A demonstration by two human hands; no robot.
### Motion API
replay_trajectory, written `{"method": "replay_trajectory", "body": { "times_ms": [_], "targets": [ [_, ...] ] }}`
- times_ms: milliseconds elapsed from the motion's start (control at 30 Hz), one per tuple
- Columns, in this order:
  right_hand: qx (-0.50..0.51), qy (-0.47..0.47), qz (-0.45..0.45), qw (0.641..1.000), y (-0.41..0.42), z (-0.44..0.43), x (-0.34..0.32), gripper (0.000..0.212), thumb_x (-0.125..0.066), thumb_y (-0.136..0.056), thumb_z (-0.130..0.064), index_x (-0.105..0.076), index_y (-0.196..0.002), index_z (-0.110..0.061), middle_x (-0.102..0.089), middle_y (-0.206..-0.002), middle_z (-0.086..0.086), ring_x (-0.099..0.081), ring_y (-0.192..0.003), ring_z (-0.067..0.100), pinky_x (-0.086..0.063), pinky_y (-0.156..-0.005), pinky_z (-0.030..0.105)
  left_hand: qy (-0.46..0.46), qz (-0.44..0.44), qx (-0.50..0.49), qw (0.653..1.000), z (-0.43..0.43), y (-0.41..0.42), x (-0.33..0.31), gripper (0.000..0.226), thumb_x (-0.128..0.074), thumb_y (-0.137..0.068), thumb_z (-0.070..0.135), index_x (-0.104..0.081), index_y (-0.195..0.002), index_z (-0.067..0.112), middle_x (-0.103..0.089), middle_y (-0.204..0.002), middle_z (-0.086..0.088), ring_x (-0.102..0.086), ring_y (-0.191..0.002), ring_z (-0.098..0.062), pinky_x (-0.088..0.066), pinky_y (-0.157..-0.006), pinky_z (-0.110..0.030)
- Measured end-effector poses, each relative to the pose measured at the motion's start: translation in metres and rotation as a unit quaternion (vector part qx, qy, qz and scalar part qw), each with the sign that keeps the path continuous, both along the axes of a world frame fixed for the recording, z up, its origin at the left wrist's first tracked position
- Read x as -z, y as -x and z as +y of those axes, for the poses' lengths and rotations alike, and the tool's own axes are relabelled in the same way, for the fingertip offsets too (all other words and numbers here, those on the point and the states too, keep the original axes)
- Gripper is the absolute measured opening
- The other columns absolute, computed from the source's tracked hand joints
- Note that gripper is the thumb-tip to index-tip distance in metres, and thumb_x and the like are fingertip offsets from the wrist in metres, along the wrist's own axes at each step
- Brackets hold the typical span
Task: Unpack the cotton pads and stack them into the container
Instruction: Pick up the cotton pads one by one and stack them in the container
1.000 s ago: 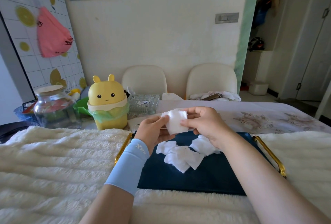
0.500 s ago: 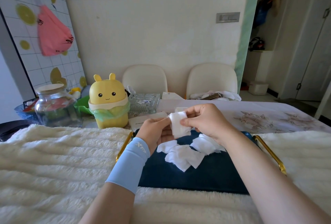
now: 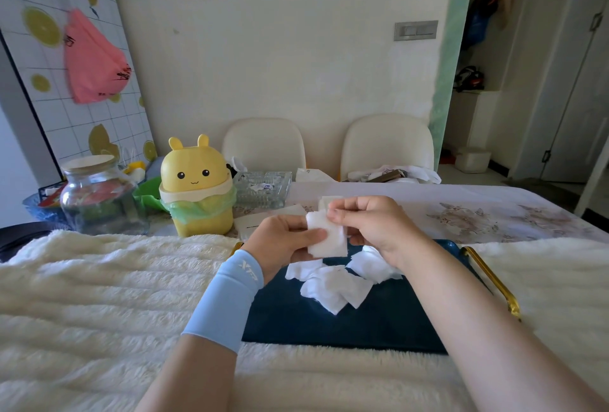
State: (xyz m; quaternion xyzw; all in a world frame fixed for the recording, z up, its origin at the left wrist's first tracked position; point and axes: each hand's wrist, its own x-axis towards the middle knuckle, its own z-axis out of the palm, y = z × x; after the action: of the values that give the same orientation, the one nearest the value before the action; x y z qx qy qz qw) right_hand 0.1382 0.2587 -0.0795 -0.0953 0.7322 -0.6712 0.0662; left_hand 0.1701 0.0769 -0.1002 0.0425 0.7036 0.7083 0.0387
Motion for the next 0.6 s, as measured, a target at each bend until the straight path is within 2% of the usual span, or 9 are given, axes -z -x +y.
{"method": "replay_trajectory", "body": {
  "times_ms": [100,200,333,433,467,533,600],
  "targets": [
    [0.033,-0.018,0.035,0.999,-0.001,-0.005,0.002,0.018,-0.084,-0.081,-0.017,-0.075,-0.096,-0.02,-0.076,-0.088,-0.005,-0.068,-0.07,0.008,-0.051,-0.062,0.024,-0.019,-0.016,-0.002,1.0,-0.005,-0.002,-0.001,0.023,-0.069,-0.089,0.007,-0.071,-0.111,0.001,-0.074,-0.108,-0.015,-0.071,-0.102,-0.03,-0.059,-0.084,-0.034],
    [0.02,-0.036,0.068,0.997,-0.004,-0.01,0.002,0.035,-0.085,-0.08,-0.016,-0.069,-0.111,-0.019,-0.075,-0.096,0.0,-0.072,-0.07,0.01,-0.052,-0.057,0.023,-0.06,-0.019,-0.035,0.997,-0.012,-0.001,-0.004,0.018,-0.064,-0.092,0.005,-0.07,-0.109,0.002,-0.075,-0.105,-0.015,-0.073,-0.094,-0.026,-0.061,-0.078,-0.031],
    [-0.017,-0.078,0.078,0.994,-0.008,-0.019,0.001,0.051,-0.087,-0.076,-0.008,-0.065,-0.12,-0.019,-0.076,-0.094,0.005,-0.071,-0.069,0.014,-0.057,-0.061,0.028,-0.089,-0.024,-0.047,0.995,-0.019,-0.002,-0.006,0.019,-0.064,-0.092,0.005,-0.069,-0.109,0.0,-0.075,-0.102,-0.015,-0.074,-0.088,-0.023,-0.061,-0.071,-0.027],
    [-0.012,-0.159,0.109,0.981,-0.008,-0.021,0.002,0.058,-0.089,-0.072,-0.019,-0.06,-0.121,-0.03,-0.073,-0.098,-0.006,-0.07,-0.084,0.013,-0.056,-0.069,0.03,-0.093,-0.028,-0.092,0.991,-0.022,0.0,-0.004,0.018,-0.067,-0.091,0.006,-0.07,-0.107,0.0,-0.076,-0.102,-0.014,-0.074,-0.088,-0.023,-0.061,-0.071,-0.027],
    [-0.003,-0.196,0.128,0.972,-0.008,-0.021,0.003,0.052,-0.087,-0.074,-0.025,-0.06,-0.119,-0.034,-0.07,-0.101,-0.011,-0.067,-0.089,0.009,-0.054,-0.074,0.029,-0.088,-0.025,-0.124,0.988,-0.023,0.002,-0.003,0.016,-0.069,-0.09,0.007,-0.071,-0.105,0.001,-0.075,-0.102,-0.014,-0.074,-0.087,-0.022,-0.061,-0.07,-0.026],
    [0.006,-0.274,0.169,0.947,-0.01,-0.022,0.006,0.027,-0.079,-0.082,-0.03,-0.066,-0.105,-0.034,-0.068,-0.098,-0.018,-0.062,-0.09,0.002,-0.052,-0.084,0.029,-0.057,-0.009,-0.201,0.978,-0.026,0.008,0.0,0.009,-0.072,-0.088,0.008,-0.073,-0.096,0.006,-0.075,-0.1,-0.012,-0.073,-0.086,-0.021,-0.06,-0.07,-0.026],
    [-0.027,-0.372,0.209,0.904,-0.017,-0.029,0.007,0.01,-0.072,-0.085,-0.032,-0.074,-0.095,-0.032,-0.07,-0.094,-0.02,-0.063,-0.089,0.002,-0.055,-0.086,0.033,-0.05,0.002,-0.252,0.967,-0.028,0.011,0.003,0.002,-0.072,-0.088,0.008,-0.073,-0.087,0.01,-0.075,-0.096,-0.01,-0.073,-0.085,-0.022,-0.06,-0.071,-0.028]
  ]
}}
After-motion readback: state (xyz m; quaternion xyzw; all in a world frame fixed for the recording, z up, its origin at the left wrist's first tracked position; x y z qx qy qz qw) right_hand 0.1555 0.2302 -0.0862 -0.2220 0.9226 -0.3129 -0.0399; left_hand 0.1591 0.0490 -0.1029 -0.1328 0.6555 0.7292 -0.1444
